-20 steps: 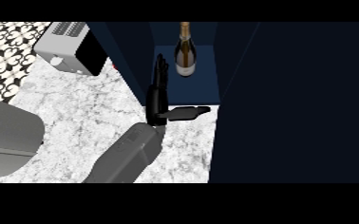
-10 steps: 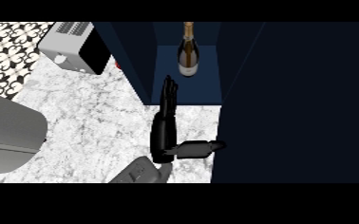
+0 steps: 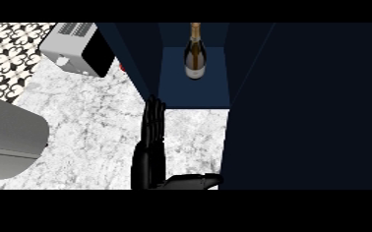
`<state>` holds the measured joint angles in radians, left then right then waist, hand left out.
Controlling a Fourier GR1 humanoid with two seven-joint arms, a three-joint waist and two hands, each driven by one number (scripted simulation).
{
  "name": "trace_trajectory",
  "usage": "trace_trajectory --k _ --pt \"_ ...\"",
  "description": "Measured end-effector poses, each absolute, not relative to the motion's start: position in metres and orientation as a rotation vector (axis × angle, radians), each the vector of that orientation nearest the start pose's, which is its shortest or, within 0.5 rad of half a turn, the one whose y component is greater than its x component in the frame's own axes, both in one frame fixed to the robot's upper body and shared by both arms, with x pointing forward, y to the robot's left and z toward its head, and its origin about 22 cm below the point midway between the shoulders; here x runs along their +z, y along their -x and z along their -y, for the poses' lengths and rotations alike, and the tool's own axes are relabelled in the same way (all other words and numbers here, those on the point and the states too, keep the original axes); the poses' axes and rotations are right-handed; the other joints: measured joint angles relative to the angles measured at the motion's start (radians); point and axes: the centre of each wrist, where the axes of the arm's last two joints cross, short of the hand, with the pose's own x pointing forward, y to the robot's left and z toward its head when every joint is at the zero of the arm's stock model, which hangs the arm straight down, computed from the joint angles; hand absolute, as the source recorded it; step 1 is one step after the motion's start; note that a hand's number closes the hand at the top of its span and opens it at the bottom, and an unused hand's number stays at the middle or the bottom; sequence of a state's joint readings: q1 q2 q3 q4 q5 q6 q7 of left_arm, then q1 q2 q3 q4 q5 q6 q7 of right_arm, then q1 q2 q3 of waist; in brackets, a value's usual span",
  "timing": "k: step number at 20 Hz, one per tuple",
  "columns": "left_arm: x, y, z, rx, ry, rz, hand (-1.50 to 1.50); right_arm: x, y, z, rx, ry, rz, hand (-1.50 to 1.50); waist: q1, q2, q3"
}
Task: Pick up the wine, place it into the cabinet and close the cabinet
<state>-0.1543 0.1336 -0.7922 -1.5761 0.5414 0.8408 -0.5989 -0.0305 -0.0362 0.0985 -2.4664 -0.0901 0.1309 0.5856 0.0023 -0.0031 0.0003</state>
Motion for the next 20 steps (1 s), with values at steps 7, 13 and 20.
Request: trace_trajectory --k 7,13,20 --pt "0.027 -0.162 -0.104 0.213 0.196 1.913 -1.50 0.195 -0.152 0.210 0.312 -0.212 1.853 1.50 0.000 0.000 0.000" --pt "0.038 -0.142 -0.137 0.163 0.244 1.915 -1.50 0.191 -0.151 0.211 0.401 -0.232 1.802 1.50 0.000 0.000 0.000" --pt "0.046 -0.132 -0.170 0.135 0.268 1.920 -1.50 0.183 -0.144 0.199 0.446 -0.329 1.755 1.50 -0.001 0.000 0.000"
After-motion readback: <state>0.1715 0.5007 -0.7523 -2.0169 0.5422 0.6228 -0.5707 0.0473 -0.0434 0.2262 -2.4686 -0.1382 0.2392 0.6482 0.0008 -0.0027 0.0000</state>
